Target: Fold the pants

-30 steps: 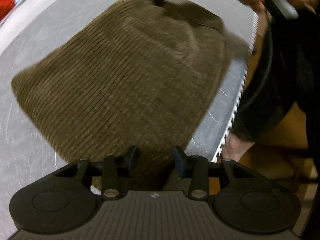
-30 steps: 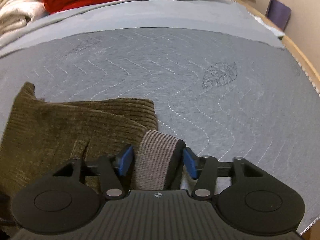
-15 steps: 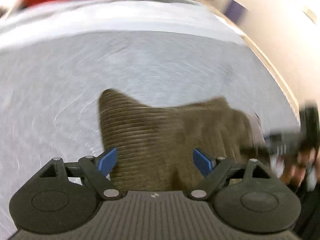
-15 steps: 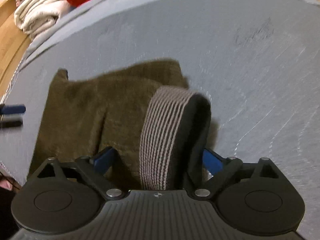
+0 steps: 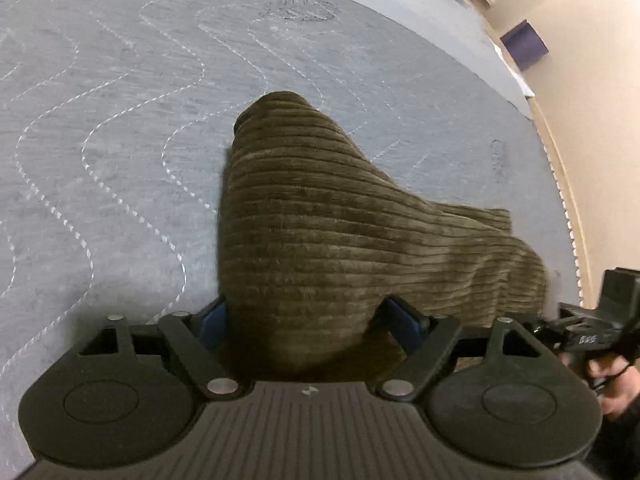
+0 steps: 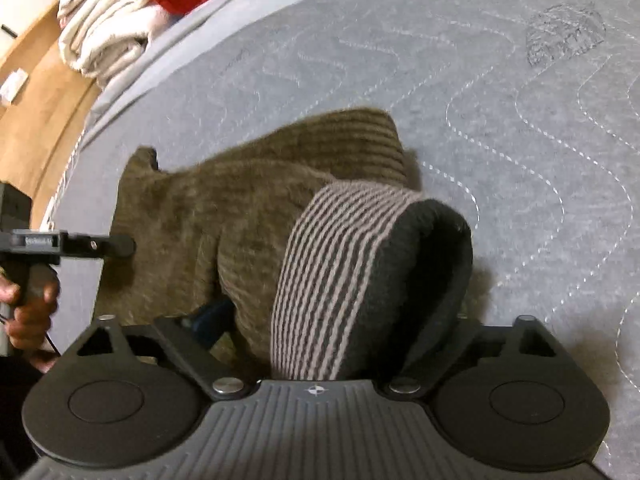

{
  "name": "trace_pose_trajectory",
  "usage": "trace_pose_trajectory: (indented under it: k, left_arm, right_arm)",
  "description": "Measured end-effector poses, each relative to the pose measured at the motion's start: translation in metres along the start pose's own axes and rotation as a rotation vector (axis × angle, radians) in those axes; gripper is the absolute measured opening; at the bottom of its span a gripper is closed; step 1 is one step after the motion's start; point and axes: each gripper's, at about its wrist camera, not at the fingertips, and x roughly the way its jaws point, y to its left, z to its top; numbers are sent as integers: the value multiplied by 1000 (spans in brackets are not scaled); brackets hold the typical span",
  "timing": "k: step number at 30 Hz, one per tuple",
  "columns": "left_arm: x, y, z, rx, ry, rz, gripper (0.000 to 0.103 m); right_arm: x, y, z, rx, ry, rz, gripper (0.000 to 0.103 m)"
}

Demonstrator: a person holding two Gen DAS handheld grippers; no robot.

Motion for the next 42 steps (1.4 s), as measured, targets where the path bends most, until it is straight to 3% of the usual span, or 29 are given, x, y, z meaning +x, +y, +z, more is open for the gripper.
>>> trace_pose_trajectory:
  k: [2,4,9,12,16,18,19,21,23,24,28,30,31,32,33,34,37,38,40,42]
  left_arm:
    - [2,-4,2,48,-22,6,62]
    - [-9,-11,5,87,-44,12,42]
    - [-64,-26,30,169,-249,31,39]
    - [-92,-24,47,213,-361,46,39]
    - [-107,-3,73,178,-426,69,44]
    - [-102,11,84,145,-423,117,55]
    - [-99,16,88,111,-422,160,54]
    - [-100,34,91,-1,-440,237,55]
    - [-106,45,90,-72,-414,187,55]
    - [-107,45,89,-75,-394,157,55]
    - [-102,38,80,62,-271,82,56]
    - [-76,33,69,128,-107,112,56]
    - [-61,32,61,165,-15,158,56]
    - [-48,27,55,214,20,207,58]
    - [-45,24,51,256,18,243,65]
    - [-48,22,51,245,14,257,66]
    - [-69,27,53,165,-26,191,65]
    - [-69,25,50,183,-21,187,65]
    - [-47,19,35,291,45,251,70]
    - [-45,10,30,344,7,277,69]
  right_arm:
    - [-3,1,4,4,-18,0,77]
    - [-11,2,9,-6,-49,2,62]
    - [-35,20,28,-52,-210,97,49]
    - [-39,36,50,-73,-311,159,50]
    - [-24,63,88,-122,-376,180,51]
    - [-7,74,107,-136,-374,143,57]
    - [4,74,117,-131,-359,114,65]
    - [30,73,131,-101,-306,-16,75]
    - [47,63,135,-30,-285,-180,75]
    - [49,59,137,-10,-278,-213,75]
    - [31,52,138,9,-291,-134,75]
    - [25,49,132,-38,-256,-83,79]
    - [30,48,130,-56,-204,-70,80]
    - [41,47,127,-72,-132,-87,80]
    - [51,47,123,-98,-78,-149,84]
    - [60,42,119,-92,-35,-169,86]
    - [51,36,122,10,-57,-115,80]
    - [47,36,123,8,-71,-104,80]
    - [52,38,118,-43,-28,-133,78]
    - [61,32,107,-77,21,-163,84]
